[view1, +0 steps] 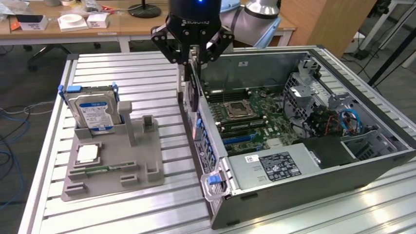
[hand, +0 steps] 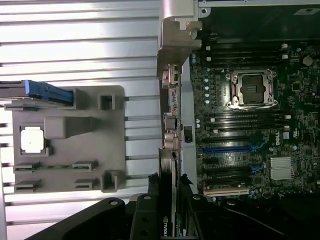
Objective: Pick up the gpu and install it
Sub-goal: 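Pick up the gpu and move the gpu toward the slot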
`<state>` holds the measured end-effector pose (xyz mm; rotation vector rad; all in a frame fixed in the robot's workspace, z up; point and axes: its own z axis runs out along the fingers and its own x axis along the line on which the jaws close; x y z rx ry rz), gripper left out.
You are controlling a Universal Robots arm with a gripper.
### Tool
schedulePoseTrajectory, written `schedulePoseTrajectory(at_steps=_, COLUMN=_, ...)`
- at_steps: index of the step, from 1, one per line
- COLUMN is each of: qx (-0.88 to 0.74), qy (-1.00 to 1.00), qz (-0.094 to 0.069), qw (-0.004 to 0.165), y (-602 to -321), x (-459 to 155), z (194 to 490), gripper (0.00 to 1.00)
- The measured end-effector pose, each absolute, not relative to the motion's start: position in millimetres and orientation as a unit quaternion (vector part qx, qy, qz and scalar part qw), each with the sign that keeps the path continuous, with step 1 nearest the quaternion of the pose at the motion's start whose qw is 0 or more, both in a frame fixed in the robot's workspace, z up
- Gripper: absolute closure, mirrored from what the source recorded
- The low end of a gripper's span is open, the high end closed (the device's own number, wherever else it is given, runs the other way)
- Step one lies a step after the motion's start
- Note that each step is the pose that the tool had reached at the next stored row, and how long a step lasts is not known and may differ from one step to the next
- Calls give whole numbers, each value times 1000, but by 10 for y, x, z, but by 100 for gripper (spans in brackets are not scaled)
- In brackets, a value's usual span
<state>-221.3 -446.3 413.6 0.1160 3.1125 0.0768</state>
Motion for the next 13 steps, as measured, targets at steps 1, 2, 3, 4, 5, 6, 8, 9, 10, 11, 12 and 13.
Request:
schedulePoseTrajectory(at_steps=1, qx=37, qy=999, qz=25, qw=13, y=-4463, x=-2203, z=4136, gripper=74)
schedulePoseTrajectory(at_steps=2, qx=37, qy=999, qz=25, qw=13, y=-4463, x=-2193, z=4136, gripper=74)
schedulePoseTrajectory(at_steps=3, qx=37, qy=999, qz=25, qw=13, y=-4462, x=-2182, z=4136, gripper=74)
schedulePoseTrajectory(at_steps=4, qx=37, qy=999, qz=25, qw=13, y=-4462, x=-2170, z=4136, gripper=74)
schedulePoseTrajectory(at_steps=5, qx=37, qy=999, qz=25, qw=13, y=-4462, x=-2160, z=4136, gripper=74)
schedulePoseTrajectory(at_steps=6, qx=37, qy=999, qz=25, qw=13, y=-4462, x=-2149, z=4136, gripper=74)
schedulePoseTrajectory(at_steps=8, qx=37, qy=999, qz=25, qw=13, y=-4461, x=-2128, z=4136, gripper=74)
schedulePoseTrajectory(at_steps=9, qx=37, qy=999, qz=25, qw=13, y=-4461, x=-2116, z=4136, gripper=74)
schedulePoseTrajectory(at_steps=10, qx=37, qy=999, qz=25, qw=13, y=-4461, x=-2105, z=4136, gripper=74)
schedulePoseTrajectory(at_steps=11, qx=37, qy=999, qz=25, qw=13, y=-4461, x=-2094, z=4136, gripper=74)
schedulePoseTrajectory(at_steps=12, qx=37, qy=999, qz=25, qw=13, y=-4461, x=-2082, z=4136, gripper=74)
schedulePoseTrajectory(at_steps=13, qx=37, qy=999, qz=25, qw=13, y=-4461, x=-2070, z=4136, gripper=74)
